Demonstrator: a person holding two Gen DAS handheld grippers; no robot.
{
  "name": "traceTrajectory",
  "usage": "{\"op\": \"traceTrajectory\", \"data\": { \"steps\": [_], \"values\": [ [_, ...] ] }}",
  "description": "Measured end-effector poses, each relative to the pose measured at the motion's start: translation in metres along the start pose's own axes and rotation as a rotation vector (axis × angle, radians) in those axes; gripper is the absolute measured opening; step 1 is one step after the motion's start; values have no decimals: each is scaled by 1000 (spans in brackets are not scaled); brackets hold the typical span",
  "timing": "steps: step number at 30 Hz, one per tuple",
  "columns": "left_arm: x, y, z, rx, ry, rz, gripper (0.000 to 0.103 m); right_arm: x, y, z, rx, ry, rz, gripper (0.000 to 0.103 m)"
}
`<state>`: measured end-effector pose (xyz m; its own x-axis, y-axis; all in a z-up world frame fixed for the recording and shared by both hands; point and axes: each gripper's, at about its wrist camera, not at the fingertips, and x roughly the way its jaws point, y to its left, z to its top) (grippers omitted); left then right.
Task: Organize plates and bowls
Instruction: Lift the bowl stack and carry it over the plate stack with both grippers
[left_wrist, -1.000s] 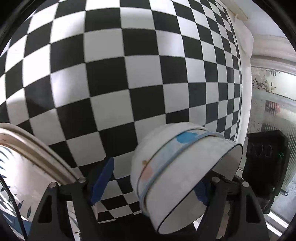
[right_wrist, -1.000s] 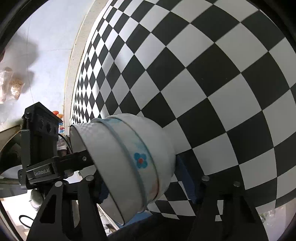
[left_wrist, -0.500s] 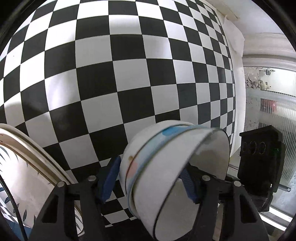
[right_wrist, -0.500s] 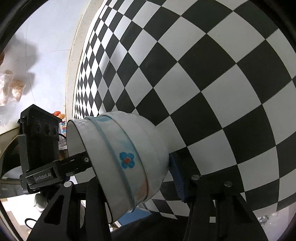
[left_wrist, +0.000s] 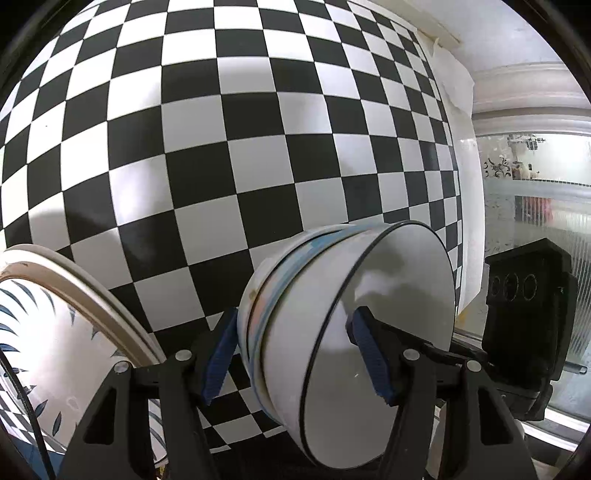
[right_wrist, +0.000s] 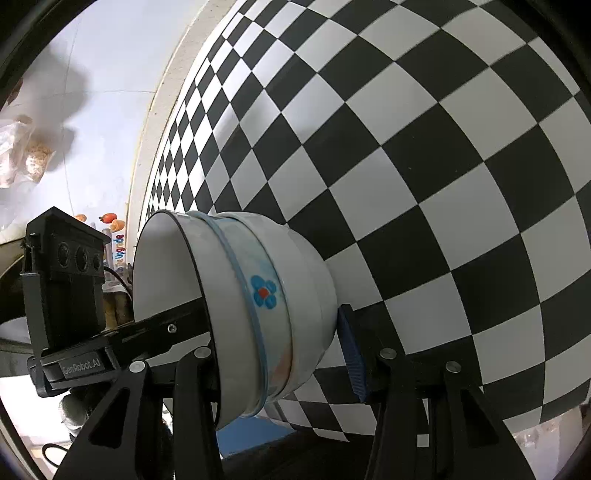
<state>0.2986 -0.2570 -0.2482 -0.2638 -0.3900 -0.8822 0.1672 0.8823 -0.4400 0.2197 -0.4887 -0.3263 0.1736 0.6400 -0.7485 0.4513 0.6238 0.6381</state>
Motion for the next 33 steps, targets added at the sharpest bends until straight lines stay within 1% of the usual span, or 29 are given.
{"op": "traceTrajectory", "data": {
  "steps": [7,12,16,21,24,27,33],
  "values": [
    [-31,5,-4,-6,-46,-6,59,-8,32,-3,-35,-9,4,49],
    [-57,13,-10,-16,-84,-5,59,-12,72,-6,-81,-9,10,49],
    [-80,29,-19,-44,-119,-1,59,-5,103,-9,-120,2,18,49],
    [-107,60,-34,-99,-163,4,59,18,149,-17,-172,39,40,49],
    [-117,82,-44,-143,-189,7,59,33,167,-23,-208,66,44,49],
    [-124,101,-54,-187,-206,5,59,55,190,-31,-247,104,44,49],
    [-129,140,-74,-265,-231,8,59,102,222,-41,-312,172,33,49]
  ]
}}
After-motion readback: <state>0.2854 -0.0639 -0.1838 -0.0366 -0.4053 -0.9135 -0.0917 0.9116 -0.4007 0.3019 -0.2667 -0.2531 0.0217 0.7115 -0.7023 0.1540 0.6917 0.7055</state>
